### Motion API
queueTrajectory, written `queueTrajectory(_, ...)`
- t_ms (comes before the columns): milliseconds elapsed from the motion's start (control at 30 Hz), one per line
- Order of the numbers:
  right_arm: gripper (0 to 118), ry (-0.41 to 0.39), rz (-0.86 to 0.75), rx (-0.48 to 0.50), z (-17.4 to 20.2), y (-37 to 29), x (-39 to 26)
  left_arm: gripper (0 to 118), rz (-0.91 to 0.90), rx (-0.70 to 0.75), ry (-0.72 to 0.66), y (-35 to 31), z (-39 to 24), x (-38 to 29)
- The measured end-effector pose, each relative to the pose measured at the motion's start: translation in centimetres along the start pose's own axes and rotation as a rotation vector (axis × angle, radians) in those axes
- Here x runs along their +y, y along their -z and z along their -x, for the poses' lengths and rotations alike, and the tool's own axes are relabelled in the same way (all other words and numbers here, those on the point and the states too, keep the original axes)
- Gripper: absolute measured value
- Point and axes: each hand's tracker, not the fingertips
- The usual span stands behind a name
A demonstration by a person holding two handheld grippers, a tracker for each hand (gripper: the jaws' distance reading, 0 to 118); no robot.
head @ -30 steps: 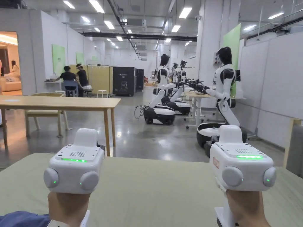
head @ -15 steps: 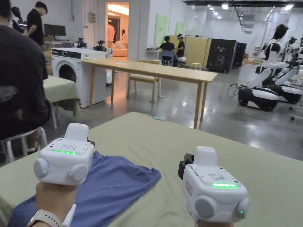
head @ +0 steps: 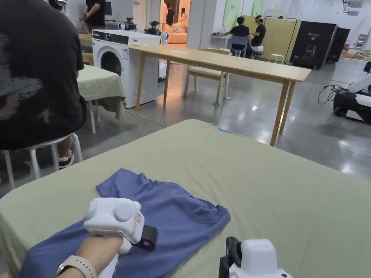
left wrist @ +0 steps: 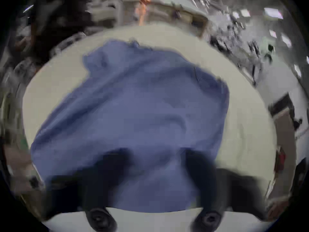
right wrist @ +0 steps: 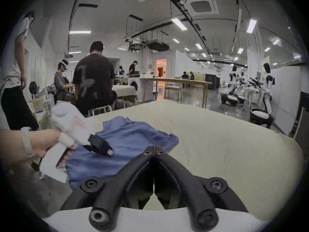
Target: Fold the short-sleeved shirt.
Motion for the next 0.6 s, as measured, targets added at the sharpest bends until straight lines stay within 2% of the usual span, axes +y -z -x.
queueTrajectory(33,0,0.014,0.004,-0.008,-0.1,0.0,-0.4,117,-0.011,0.059,0.077,1.5,-0.6,0.9)
queueTrajectory(100,0,0.047,0.011,-0.023,-0.5,-0.3,-1.6,115,-0.076,0.141,0.123,3.5,-1.9,2.5)
queueTrajectory(233,0,0.093,0.067,-0.043,-0.9,-0.6,-4.0,118,-0.057,0.098,0.075,7.5,-3.4,3.7)
queueTrajectory(300,0,0.109,0.087,-0.049,-1.2,-0.9,-4.9,115,-0.068,0.12,0.113,7.8,-3.2,4.3)
queueTrajectory(333,0,0.113,0.091,-0.05,-1.3,-1.1,-5.1,92,-0.144,0.12,0.111,7.5,-3.3,4.4)
queueTrajectory(367,0,0.123,0.094,-0.041,-1.5,-1.5,-5.4,50,-0.21,0.11,0.105,6.9,-3.3,4.3)
queueTrajectory(400,0,0.135,0.091,-0.035,-1.6,-1.9,-5.6,24,-0.249,0.145,0.137,4.3,-4.0,3.1)
queueTrajectory(433,0,0.142,0.086,-0.042,-1.7,-2.4,-5.6,8,-0.238,0.145,0.187,3.5,-4.3,2.4)
queueTrajectory(600,0,0.162,0.067,-0.066,-2.9,-5.2,-5.3,6,-0.222,0.146,0.21,1.5,-5.9,1.7)
